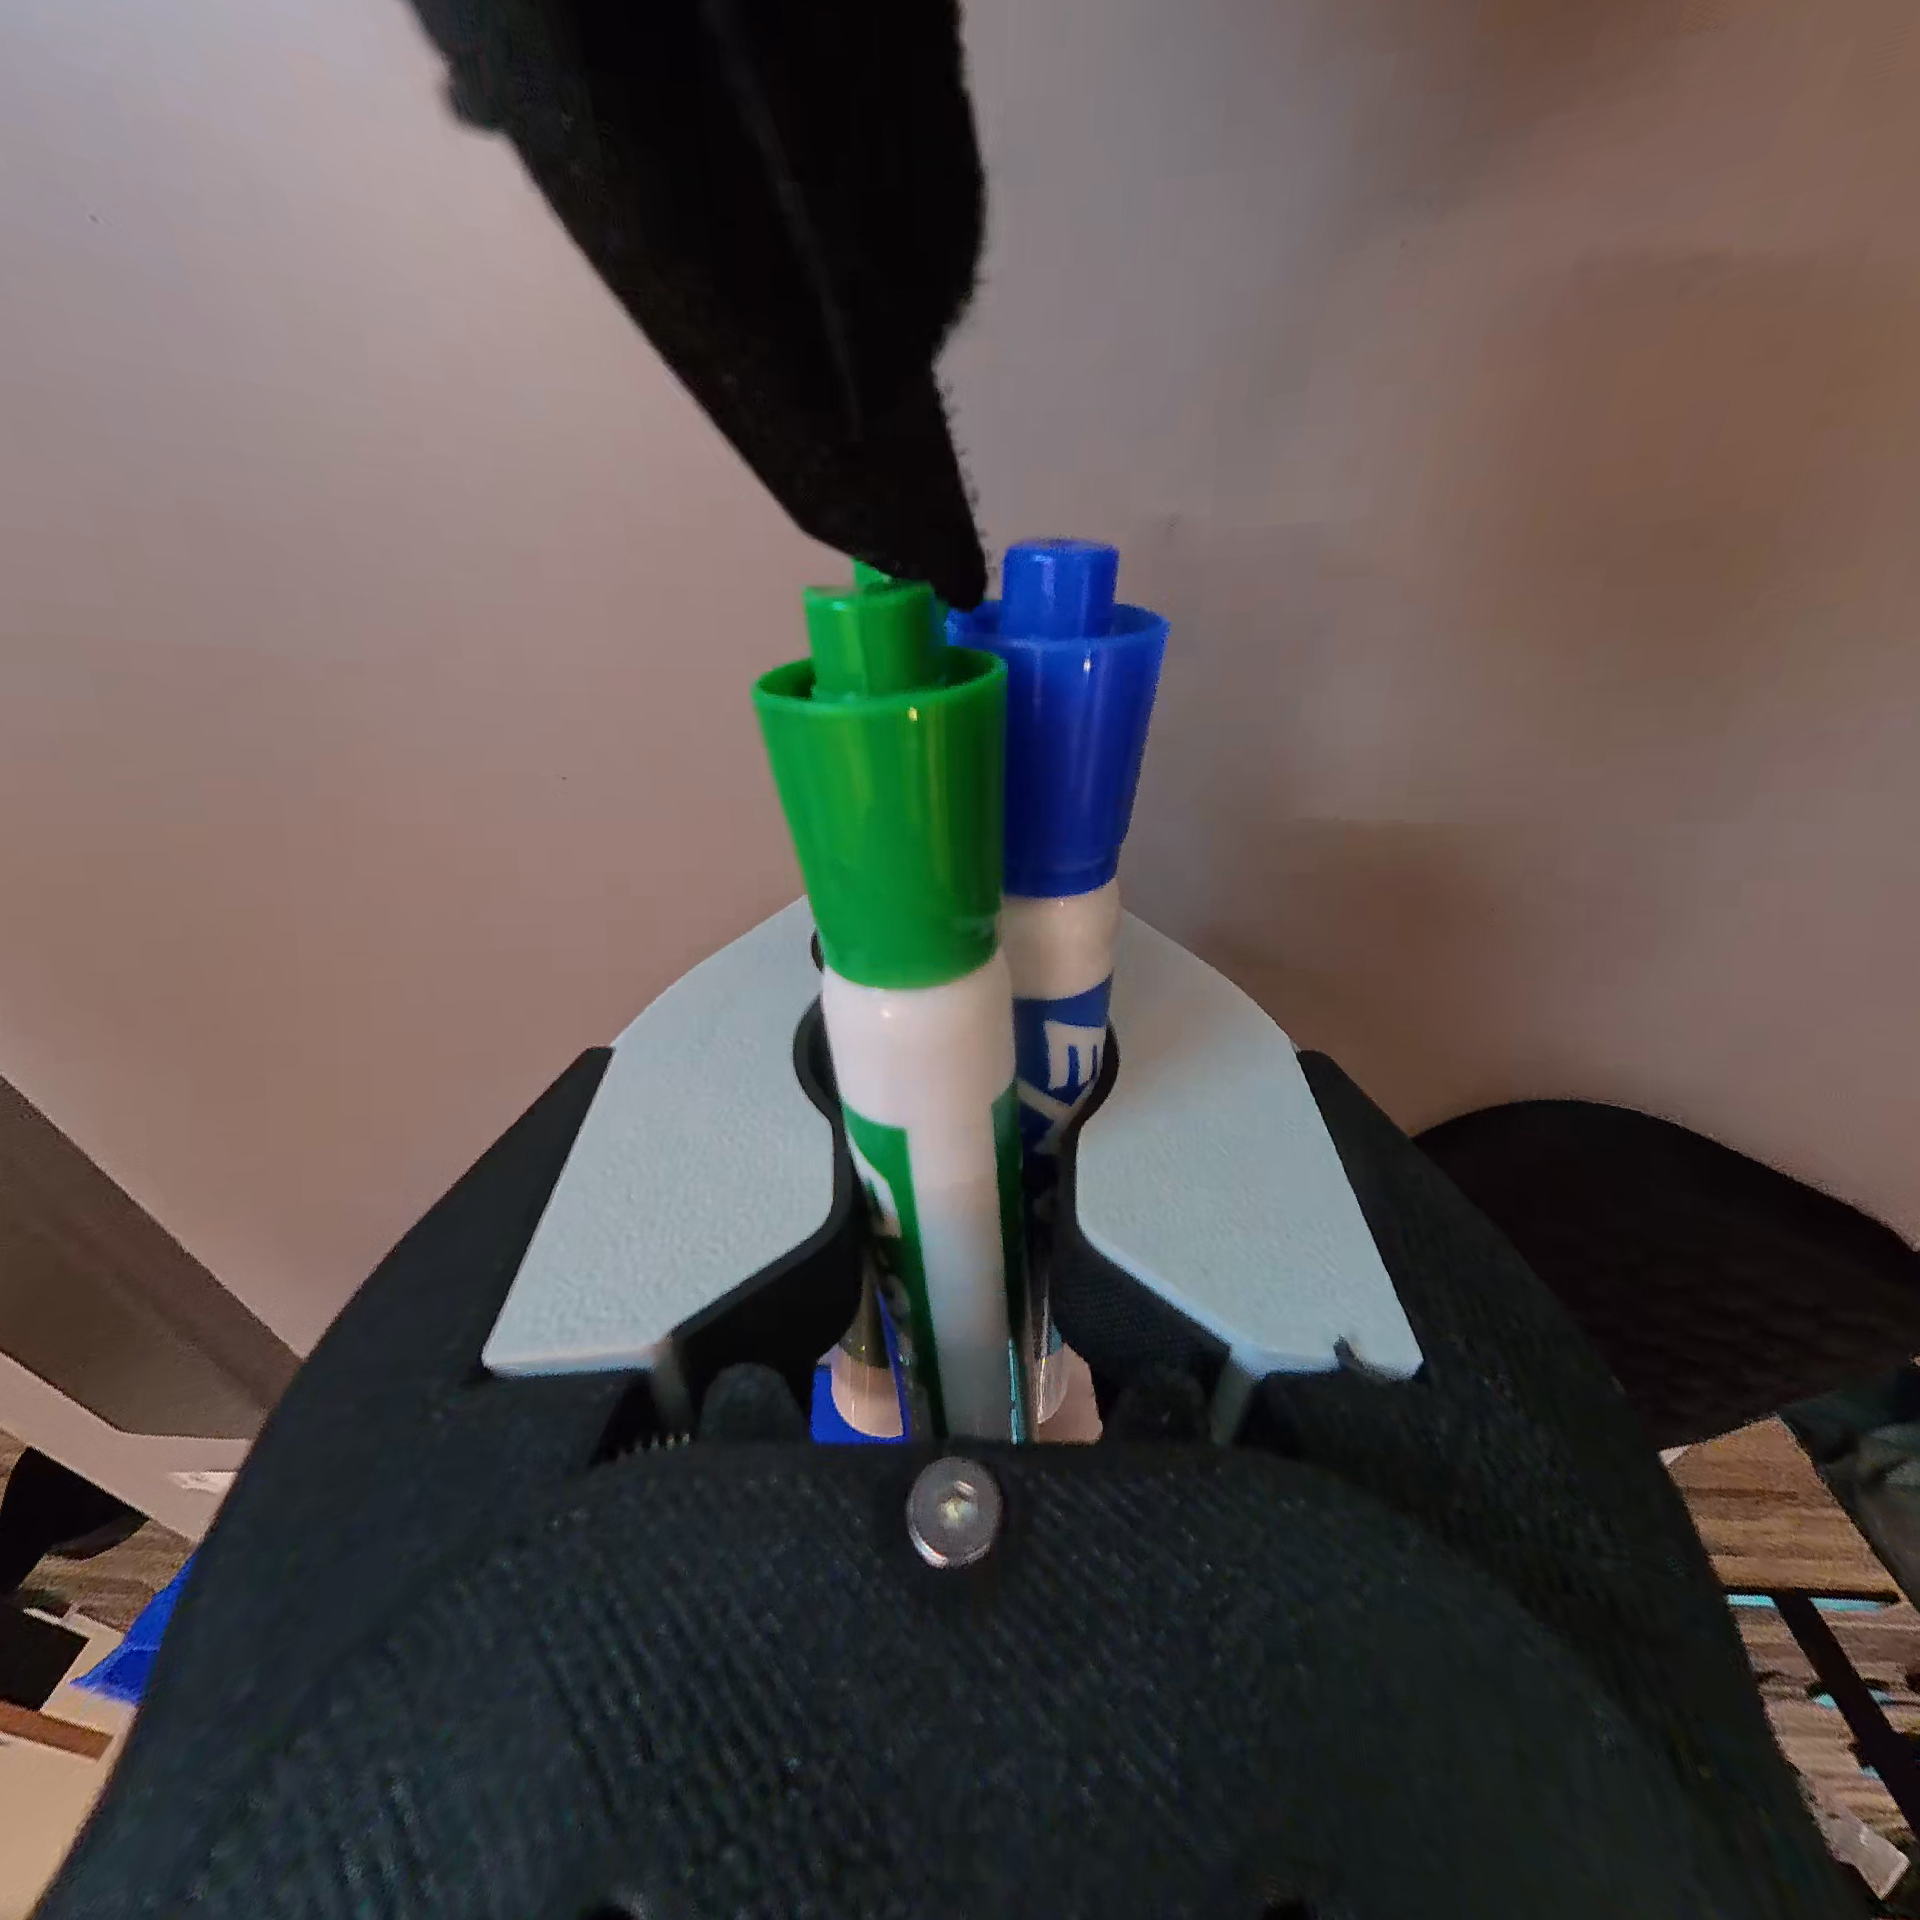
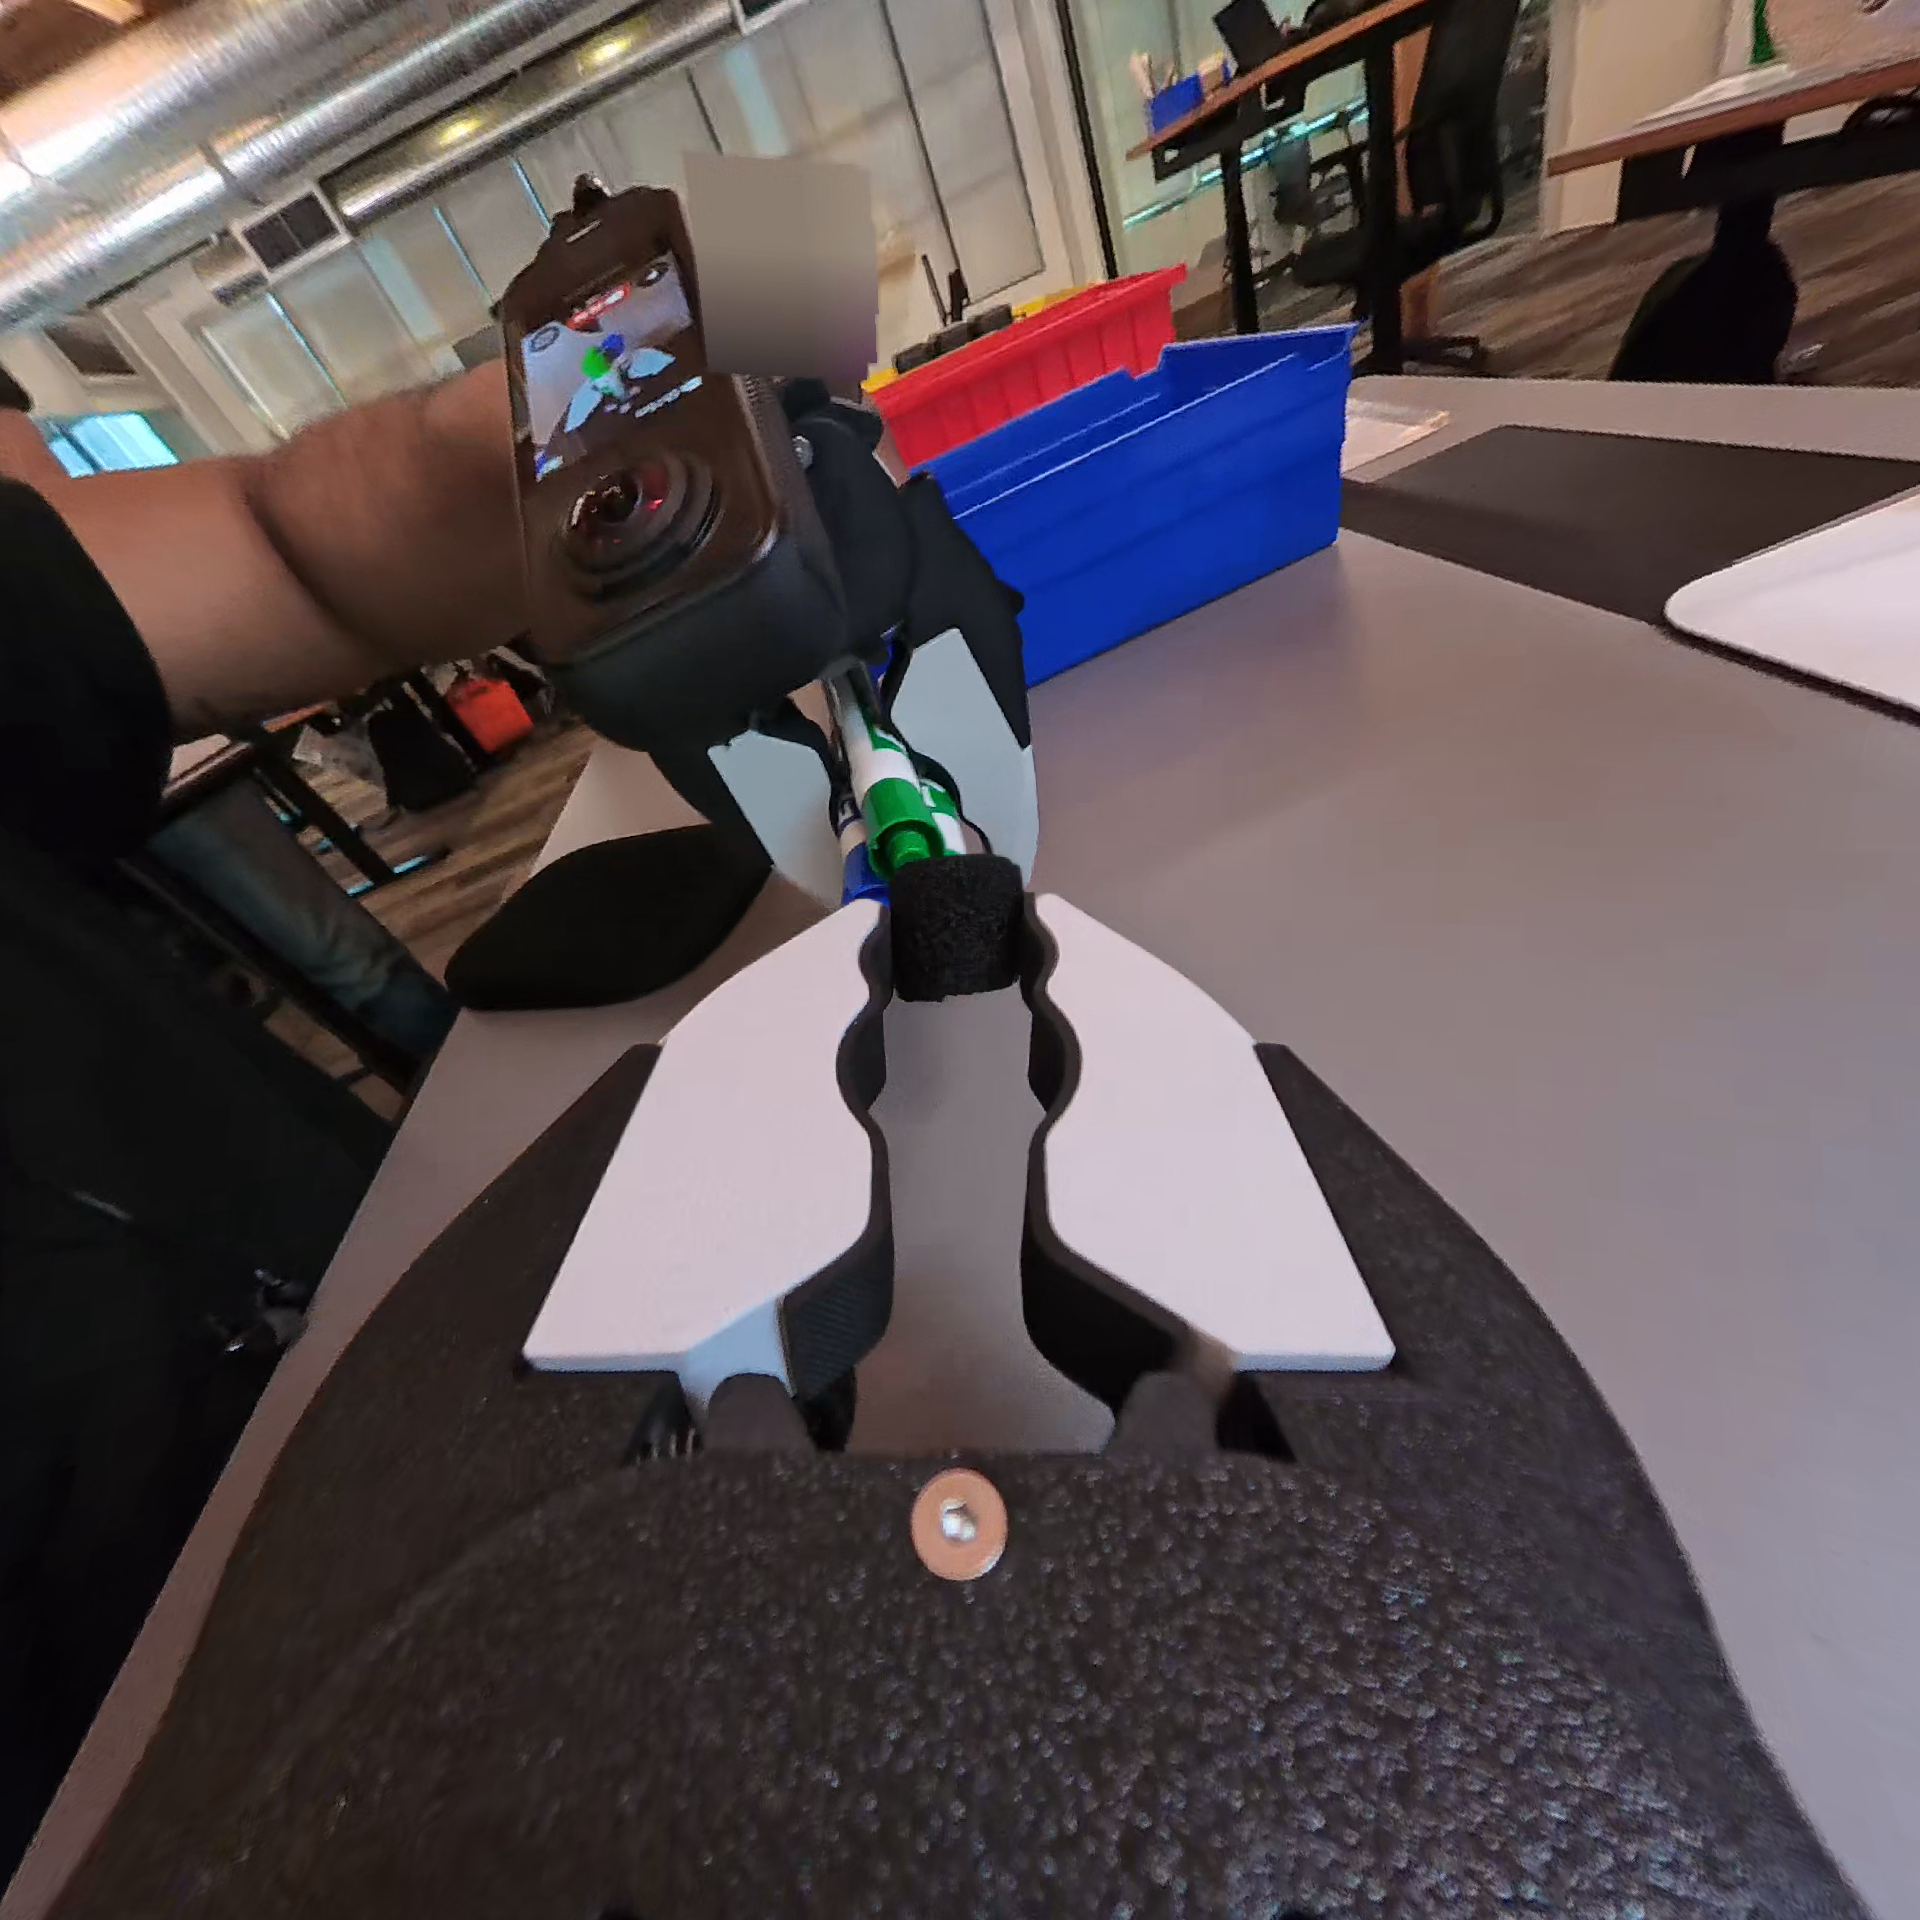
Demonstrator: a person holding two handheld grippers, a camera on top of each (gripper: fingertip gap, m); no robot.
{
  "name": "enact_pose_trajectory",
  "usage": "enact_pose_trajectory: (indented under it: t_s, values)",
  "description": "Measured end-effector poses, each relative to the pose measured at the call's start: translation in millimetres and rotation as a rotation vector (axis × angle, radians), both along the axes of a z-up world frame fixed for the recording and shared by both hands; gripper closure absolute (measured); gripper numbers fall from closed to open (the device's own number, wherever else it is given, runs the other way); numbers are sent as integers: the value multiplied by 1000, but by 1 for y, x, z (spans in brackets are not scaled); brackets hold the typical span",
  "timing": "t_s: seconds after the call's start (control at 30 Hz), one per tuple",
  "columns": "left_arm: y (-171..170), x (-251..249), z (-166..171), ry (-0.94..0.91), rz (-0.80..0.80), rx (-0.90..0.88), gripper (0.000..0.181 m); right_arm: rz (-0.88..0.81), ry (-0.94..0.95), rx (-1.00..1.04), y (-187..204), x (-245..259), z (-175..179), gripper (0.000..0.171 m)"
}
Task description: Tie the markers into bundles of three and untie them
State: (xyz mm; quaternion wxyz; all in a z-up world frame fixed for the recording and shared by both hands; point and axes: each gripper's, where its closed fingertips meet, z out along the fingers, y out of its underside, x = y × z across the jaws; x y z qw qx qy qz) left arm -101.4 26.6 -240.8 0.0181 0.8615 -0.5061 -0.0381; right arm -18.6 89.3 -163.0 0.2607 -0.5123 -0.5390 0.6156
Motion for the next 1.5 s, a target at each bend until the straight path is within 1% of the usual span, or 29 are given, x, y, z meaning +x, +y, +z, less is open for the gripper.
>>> enact_pose_trajectory:
  t_s: [0.17, 0.3, 0.57, 0.73, 0.9, 1.1, 1.27, 1.37, 1.5]
  values:
    - [-3, 3, 7, 0, -11, -8, 140, -21, -21, -3, 4, -3, -1, 148]
    - [-7, 4, 6, 6, -26, -31, 140, -14, -30, 0, -1, -7, 0, 147]
    - [-18, 10, 19, -53, -39, -38, 140, -17, -56, -48, 5, -1, -4, 146]
    - [-19, 19, 14, -73, -60, -52, 140, 36, -41, -103, -8, -4, 1, 146]
    - [-19, 20, 8, -62, -78, -59, 140, 168, -9, -205, -25, 2, 15, 143]
    - [-15, 21, 8, -46, -81, -47, 140, 256, -1, -265, -41, 3, 17, 134]
    - [-11, 26, 9, -50, -74, -38, 140, 209, -11, -140, -50, -8, 12, 132]
    - [-9, 32, 11, -70, -63, -33, 140, 134, -21, 51, -52, -18, 5, 134]
    - [-4, 37, 18, -88, -66, -13, 140, 68, 2, 268, -54, -28, 5, 133]
